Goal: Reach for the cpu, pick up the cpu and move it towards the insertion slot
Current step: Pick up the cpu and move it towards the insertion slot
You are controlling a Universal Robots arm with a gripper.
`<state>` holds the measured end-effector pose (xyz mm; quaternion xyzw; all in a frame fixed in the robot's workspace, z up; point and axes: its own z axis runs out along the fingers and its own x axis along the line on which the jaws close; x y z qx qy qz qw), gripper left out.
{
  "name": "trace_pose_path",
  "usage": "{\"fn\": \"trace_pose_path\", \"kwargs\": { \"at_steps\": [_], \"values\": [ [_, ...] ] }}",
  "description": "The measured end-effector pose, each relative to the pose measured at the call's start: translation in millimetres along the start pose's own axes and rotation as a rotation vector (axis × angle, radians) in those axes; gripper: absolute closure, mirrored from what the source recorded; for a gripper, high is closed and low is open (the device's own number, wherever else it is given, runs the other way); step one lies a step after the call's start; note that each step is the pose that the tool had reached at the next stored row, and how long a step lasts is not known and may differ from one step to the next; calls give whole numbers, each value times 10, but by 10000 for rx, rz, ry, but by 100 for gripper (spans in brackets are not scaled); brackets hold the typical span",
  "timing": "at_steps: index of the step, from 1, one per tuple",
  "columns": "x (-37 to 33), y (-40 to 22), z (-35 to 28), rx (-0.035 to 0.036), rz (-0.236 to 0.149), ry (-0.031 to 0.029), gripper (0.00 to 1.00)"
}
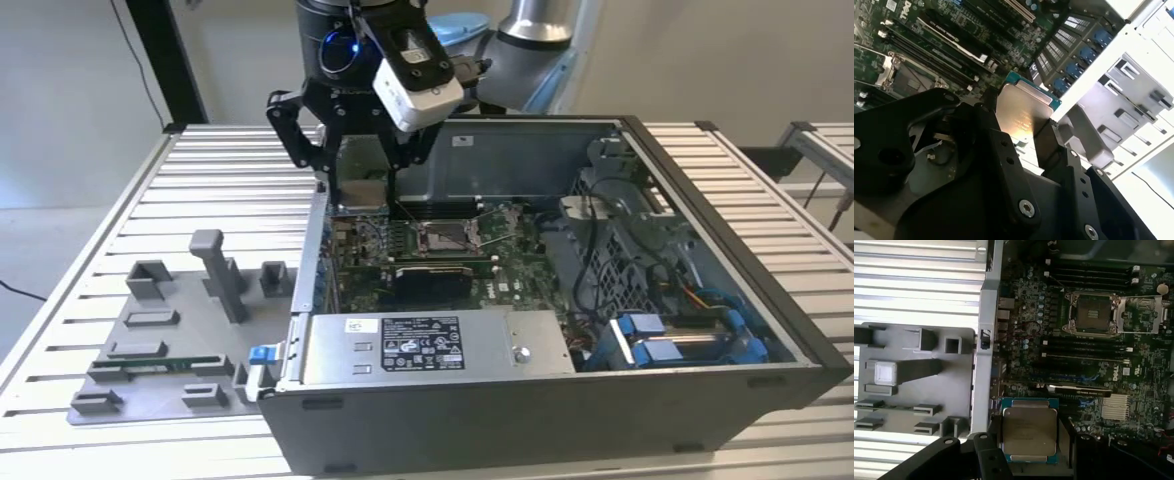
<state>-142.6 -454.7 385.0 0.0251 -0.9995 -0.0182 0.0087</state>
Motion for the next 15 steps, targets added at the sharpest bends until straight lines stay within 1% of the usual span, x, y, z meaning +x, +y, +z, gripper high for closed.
{"fn": "trace_pose_path", "kwargs": {
  "at_steps": [4, 8, 15],
  "values": [
    [-146, -7, -2, -22, 0, -1, 100],
    [-324, -14, -1, -41, 0, -4, 100],
    [-568, -16, 8, -76, -3, -61, 100]
  ]
}}
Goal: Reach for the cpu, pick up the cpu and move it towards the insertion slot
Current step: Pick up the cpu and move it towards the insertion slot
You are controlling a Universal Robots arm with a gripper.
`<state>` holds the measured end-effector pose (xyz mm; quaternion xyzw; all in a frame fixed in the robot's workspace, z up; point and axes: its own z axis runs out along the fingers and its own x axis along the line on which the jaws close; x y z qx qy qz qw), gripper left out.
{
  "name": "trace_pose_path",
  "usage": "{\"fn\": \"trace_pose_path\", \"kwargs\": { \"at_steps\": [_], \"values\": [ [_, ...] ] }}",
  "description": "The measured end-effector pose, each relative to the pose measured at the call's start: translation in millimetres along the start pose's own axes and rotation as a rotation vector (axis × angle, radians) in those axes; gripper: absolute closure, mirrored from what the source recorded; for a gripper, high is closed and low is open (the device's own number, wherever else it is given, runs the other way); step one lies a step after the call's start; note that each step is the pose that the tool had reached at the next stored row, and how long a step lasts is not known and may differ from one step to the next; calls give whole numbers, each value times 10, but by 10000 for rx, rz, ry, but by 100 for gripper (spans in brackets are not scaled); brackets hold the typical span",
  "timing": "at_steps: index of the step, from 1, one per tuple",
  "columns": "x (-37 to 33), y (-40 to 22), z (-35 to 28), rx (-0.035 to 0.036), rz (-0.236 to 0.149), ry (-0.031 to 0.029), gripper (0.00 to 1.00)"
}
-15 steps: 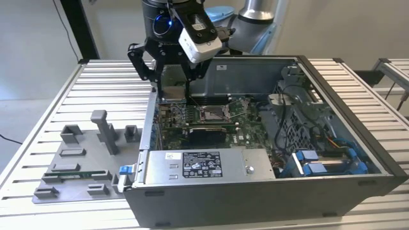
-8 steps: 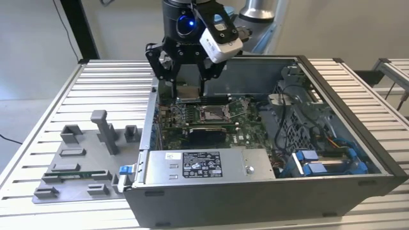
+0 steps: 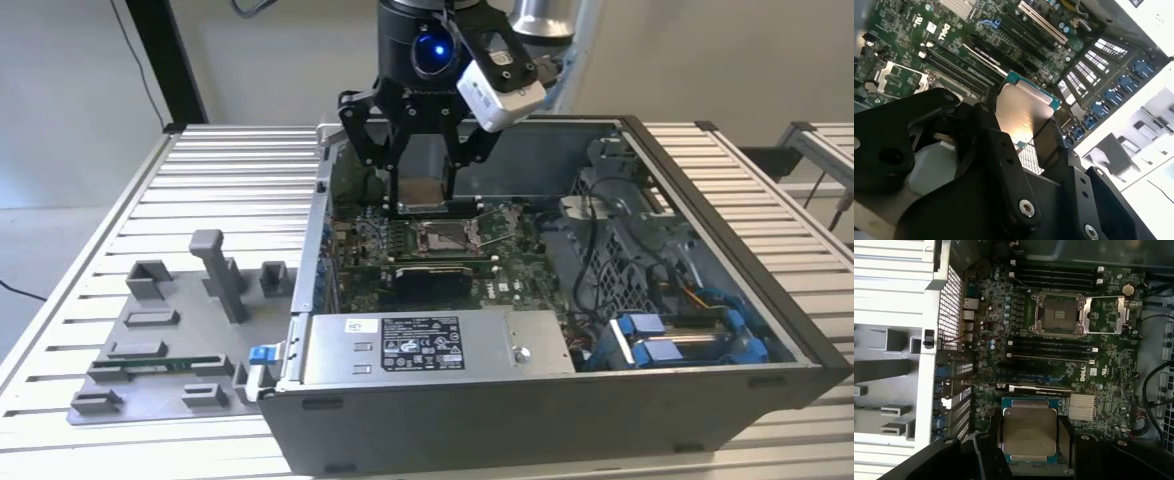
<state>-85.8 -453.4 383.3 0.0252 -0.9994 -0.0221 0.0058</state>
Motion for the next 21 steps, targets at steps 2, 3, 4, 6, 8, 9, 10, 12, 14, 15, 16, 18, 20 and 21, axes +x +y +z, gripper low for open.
{"fn": "trace_pose_path", "kwargs": {
  "at_steps": [2, 3, 4, 6, 8, 9, 10, 12, 14, 15, 16, 18, 20, 21],
  "values": [
    [-65, -2, 5, -5, -1, -17, 100],
    [-99, -3, 9, -7, -1, -25, 100],
    [-133, -3, 13, -7, -1, -30, 100],
    [-197, -2, 21, -5, 0, -46, 100],
    [-254, 1, 28, -5, -1, -63, 100],
    [-281, 4, 32, -5, -1, -72, 100],
    [-303, 7, 35, -4, 0, -83, 100],
    [-331, 13, 42, -1, 0, -115, 100],
    [-354, 21, 48, -2, 18, -125, 100],
    [-363, 24, 51, -2, 34, -127, 100],
    [-369, 26, 54, -3, 69, -130, 100],
    [-374, 26, 62, -3, 215, -136, 100],
    [-377, 26, 70, -1, 395, -143, 100],
    [-378, 26, 74, -2, 504, -149, 100]
  ]
}}
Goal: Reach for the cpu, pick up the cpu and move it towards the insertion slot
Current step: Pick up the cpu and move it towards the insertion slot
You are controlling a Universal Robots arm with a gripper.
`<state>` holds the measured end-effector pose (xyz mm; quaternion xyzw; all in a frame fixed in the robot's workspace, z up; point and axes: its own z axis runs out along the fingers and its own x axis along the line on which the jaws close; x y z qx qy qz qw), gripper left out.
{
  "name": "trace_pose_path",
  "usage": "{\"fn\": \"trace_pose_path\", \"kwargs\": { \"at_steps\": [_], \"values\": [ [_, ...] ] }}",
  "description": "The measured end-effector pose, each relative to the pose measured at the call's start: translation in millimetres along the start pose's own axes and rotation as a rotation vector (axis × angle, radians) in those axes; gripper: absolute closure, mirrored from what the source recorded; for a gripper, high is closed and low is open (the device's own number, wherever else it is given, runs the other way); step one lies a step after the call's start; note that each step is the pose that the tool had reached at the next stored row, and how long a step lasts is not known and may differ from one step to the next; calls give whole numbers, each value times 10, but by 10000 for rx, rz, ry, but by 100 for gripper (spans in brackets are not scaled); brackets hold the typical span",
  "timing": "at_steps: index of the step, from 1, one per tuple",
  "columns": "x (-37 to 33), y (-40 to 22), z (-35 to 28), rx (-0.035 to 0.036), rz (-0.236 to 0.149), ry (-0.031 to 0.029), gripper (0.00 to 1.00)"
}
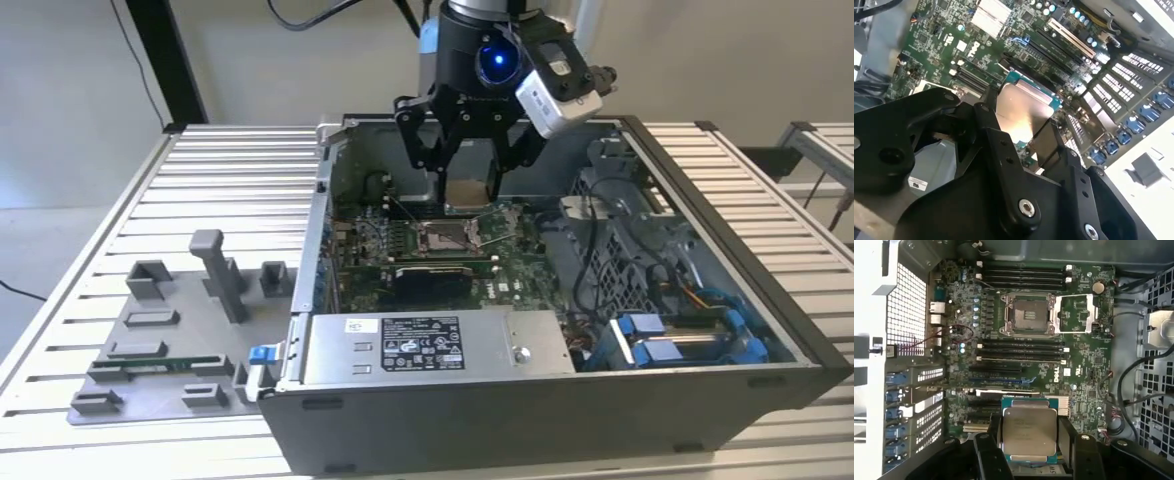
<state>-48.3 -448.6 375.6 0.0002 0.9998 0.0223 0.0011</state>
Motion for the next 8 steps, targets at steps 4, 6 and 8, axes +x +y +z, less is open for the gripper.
{"fn": "trace_pose_path", "kwargs": {
  "at_steps": [4, 6, 8],
  "values": [
    [-1, 0, 3, -2, 175, -8, 100],
    [0, 5, 4, -4, 184, -9, 100],
    [-1, 36, 5, -3, 185, -9, 100]
  ]
}}
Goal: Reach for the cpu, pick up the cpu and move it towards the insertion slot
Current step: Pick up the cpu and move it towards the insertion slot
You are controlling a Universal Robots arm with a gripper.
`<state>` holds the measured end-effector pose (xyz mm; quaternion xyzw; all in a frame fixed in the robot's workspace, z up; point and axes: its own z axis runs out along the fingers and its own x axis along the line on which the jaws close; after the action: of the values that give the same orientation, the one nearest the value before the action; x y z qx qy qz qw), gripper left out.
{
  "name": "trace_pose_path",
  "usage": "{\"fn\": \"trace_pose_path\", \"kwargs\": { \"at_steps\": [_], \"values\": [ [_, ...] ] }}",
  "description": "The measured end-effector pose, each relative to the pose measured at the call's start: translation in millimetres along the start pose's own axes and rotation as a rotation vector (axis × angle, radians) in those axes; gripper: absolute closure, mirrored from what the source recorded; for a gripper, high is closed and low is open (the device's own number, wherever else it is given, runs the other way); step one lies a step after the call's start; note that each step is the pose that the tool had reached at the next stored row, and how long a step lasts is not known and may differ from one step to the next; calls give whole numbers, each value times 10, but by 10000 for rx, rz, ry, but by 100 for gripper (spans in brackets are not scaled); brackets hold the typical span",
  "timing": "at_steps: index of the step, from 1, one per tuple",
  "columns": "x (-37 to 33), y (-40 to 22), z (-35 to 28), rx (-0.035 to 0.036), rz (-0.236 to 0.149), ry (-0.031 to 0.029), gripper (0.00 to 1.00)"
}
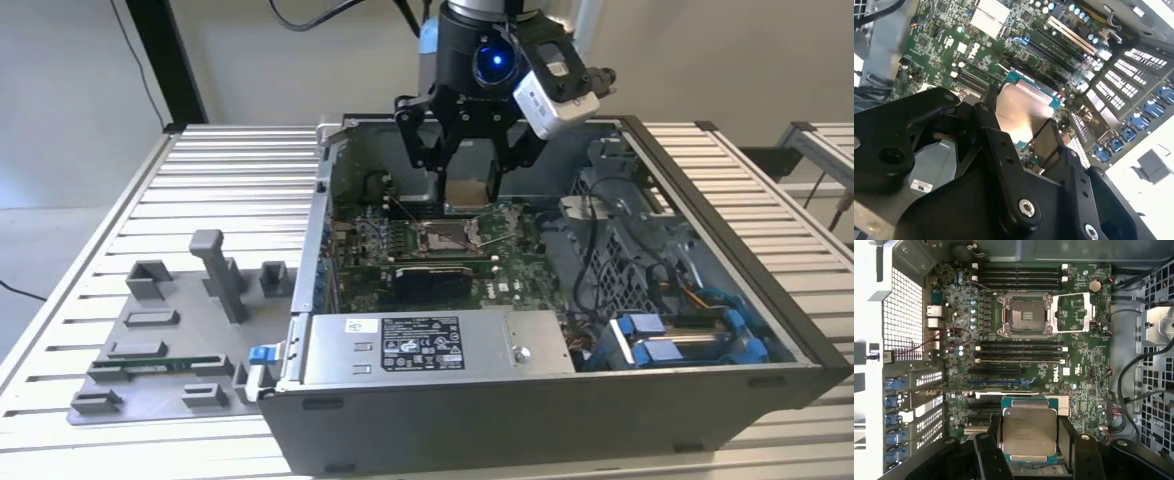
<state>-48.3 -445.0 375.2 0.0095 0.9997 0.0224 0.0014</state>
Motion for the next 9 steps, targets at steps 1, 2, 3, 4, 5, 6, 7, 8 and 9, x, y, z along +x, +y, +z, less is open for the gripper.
{"fn": "trace_pose_path", "kwargs": {
  "at_steps": [1, 2, 3, 4, 5, 6, 7, 8, 9],
  "values": [
    [1, 27, 2, 0, 2, 0, 100],
    [1, 52, 4, 0, 3, 0, 100],
    [2, 80, 6, 1, 6, 0, 100],
    [3, 110, 8, 1, 7, 0, 100],
    [3, 139, 11, 1, 8, 0, 100],
    [4, 170, 14, 0, 9, 0, 100],
    [4, 204, 17, 0, 9, 0, 100],
    [5, 239, 21, 0, 9, 0, 100],
    [6, 273, 24, 2, 9, 0, 100]
  ]
}}
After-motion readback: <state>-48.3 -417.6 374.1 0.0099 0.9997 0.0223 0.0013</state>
